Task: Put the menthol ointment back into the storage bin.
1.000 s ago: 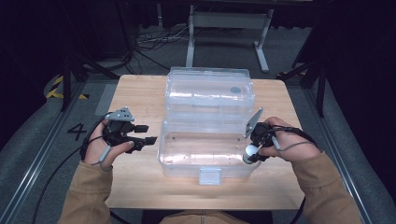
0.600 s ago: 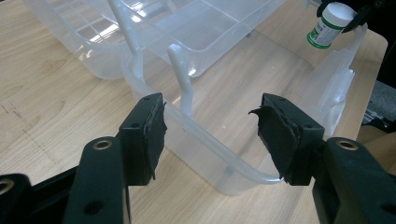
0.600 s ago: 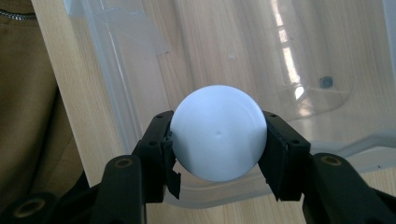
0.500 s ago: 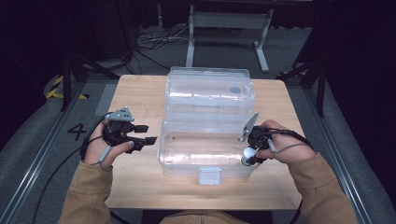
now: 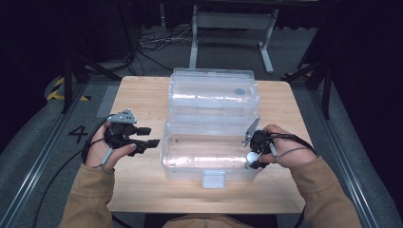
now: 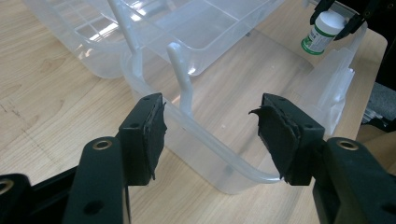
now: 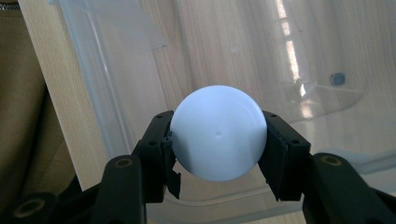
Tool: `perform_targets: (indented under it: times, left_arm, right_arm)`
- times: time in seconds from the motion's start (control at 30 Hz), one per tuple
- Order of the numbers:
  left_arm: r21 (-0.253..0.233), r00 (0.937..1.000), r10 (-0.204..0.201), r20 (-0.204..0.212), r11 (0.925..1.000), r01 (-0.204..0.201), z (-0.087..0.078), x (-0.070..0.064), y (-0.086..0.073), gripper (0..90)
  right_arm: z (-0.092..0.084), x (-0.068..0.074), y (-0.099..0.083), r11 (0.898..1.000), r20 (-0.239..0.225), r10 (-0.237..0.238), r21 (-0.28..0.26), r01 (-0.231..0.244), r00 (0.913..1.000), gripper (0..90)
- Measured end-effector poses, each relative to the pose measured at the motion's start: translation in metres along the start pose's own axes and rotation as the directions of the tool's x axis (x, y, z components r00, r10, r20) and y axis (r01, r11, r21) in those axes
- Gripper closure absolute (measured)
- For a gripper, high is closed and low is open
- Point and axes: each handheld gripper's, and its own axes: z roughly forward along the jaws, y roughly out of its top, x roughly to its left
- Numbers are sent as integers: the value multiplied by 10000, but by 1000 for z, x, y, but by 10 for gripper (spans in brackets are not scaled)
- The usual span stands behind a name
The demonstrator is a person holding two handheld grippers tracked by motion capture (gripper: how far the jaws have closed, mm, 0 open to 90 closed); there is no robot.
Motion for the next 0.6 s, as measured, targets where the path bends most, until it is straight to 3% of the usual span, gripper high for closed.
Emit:
perform_targets:
  times: [0.6]
  left_arm:
    - [39, 10000, -15, 25, 10000, 15, 0, 1, 0, 416]
  right_arm:
    - [10, -2, 5, 9993, -76, -75, 375, 77, 9999, 502]
